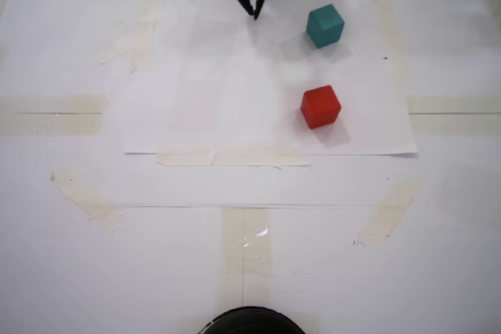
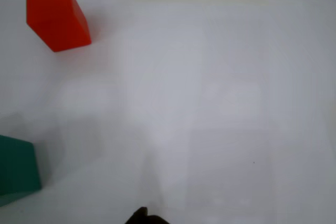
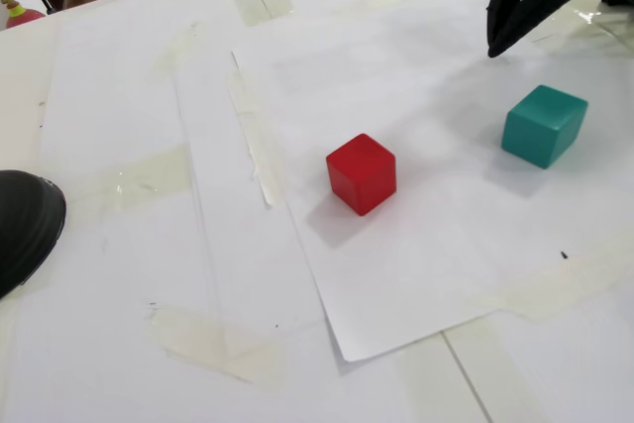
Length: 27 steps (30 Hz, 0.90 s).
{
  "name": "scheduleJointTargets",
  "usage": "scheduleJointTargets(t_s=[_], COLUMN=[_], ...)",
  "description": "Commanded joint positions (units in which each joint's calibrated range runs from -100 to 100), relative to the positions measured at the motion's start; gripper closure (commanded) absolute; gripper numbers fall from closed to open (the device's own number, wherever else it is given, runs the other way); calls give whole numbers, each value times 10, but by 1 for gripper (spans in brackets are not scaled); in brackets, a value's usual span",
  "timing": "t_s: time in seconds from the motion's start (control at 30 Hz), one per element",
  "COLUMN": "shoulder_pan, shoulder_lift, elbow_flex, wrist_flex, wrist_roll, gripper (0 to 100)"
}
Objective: Put the red cube on the top of the blue cube.
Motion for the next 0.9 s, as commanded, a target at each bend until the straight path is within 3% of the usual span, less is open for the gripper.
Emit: scheduleJointTargets(t_s=[0.0,0.87], shoulder_pan=[0,25], shoulder_lift=[-6,-6], elbow_flex=[8,8], wrist_flex=[4,-9], wrist_roll=[-1,-7], gripper=[100,100])
